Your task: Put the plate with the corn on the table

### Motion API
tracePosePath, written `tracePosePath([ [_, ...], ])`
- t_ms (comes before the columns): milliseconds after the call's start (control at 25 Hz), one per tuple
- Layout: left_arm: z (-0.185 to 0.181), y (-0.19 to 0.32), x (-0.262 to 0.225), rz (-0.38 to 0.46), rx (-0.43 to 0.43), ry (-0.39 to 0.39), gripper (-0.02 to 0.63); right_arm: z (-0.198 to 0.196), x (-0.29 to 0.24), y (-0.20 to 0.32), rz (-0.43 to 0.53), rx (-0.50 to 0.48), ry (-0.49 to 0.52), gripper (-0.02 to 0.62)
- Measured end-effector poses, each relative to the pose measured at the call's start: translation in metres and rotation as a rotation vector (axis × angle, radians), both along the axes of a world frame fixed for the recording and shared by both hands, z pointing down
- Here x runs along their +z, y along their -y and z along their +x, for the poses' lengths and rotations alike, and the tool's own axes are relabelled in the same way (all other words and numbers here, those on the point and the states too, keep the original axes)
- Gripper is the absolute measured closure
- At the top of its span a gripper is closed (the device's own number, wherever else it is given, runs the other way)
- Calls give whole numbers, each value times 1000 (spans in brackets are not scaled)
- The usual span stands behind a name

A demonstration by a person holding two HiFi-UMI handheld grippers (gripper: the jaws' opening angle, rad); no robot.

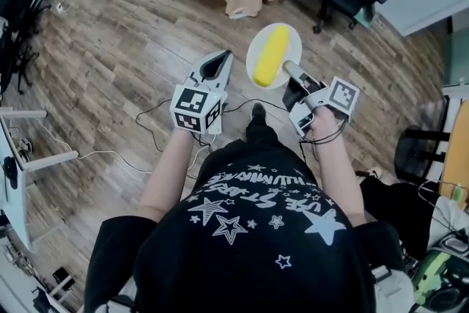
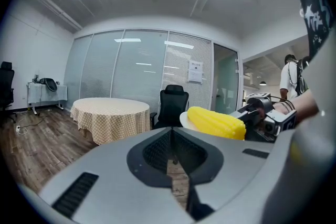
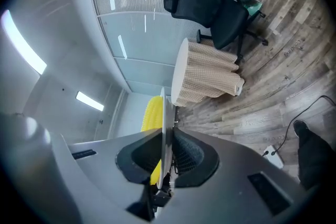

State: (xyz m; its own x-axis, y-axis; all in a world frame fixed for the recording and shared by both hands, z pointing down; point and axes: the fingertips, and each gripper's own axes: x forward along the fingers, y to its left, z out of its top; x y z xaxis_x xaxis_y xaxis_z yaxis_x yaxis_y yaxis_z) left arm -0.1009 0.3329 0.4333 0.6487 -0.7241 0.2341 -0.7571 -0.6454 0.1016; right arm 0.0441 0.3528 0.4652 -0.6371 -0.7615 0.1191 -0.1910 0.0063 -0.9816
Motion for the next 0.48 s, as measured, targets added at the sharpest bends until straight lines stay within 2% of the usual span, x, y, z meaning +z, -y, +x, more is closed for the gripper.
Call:
tracePosePath([
  [480, 18, 91, -3, 5, -51, 35, 598, 34, 15, 97, -34, 14, 31, 546],
])
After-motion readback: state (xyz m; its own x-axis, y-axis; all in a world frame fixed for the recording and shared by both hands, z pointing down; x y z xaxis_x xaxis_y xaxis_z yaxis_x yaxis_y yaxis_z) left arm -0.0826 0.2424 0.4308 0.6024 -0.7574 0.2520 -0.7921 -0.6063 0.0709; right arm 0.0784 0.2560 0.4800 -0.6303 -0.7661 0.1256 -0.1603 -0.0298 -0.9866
